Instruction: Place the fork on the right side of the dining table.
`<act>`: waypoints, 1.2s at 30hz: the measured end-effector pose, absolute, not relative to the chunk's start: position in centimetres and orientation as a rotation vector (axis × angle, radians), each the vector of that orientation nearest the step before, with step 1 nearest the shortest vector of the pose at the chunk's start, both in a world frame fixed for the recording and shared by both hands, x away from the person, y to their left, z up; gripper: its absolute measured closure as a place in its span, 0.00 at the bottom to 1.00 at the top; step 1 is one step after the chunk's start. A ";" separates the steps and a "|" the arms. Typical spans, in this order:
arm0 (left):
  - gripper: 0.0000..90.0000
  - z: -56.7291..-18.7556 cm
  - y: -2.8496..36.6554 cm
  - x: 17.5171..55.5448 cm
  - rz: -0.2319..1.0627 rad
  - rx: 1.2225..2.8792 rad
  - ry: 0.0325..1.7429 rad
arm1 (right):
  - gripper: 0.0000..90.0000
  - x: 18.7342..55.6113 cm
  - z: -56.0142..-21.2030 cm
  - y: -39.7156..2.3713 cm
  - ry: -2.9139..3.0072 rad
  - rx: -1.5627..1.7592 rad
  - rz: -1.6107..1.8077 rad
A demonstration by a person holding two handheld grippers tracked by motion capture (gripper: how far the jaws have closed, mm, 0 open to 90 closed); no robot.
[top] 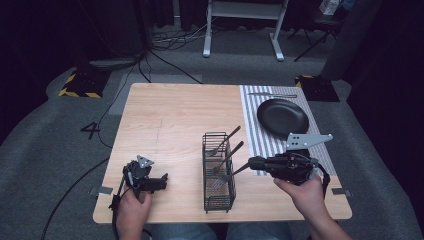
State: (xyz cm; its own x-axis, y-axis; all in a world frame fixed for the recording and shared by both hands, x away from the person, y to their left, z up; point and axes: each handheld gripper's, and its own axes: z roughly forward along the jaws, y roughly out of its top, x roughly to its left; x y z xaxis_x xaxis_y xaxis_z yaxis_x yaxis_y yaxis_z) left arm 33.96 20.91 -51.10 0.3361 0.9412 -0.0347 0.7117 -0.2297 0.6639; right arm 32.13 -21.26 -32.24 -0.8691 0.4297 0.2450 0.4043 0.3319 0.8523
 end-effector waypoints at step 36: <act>0.00 -51.1 20.9 34.0 0.509 2.019 1.442 | 0.97 34.5 -27.8 -28.3 2.343 0.937 1.644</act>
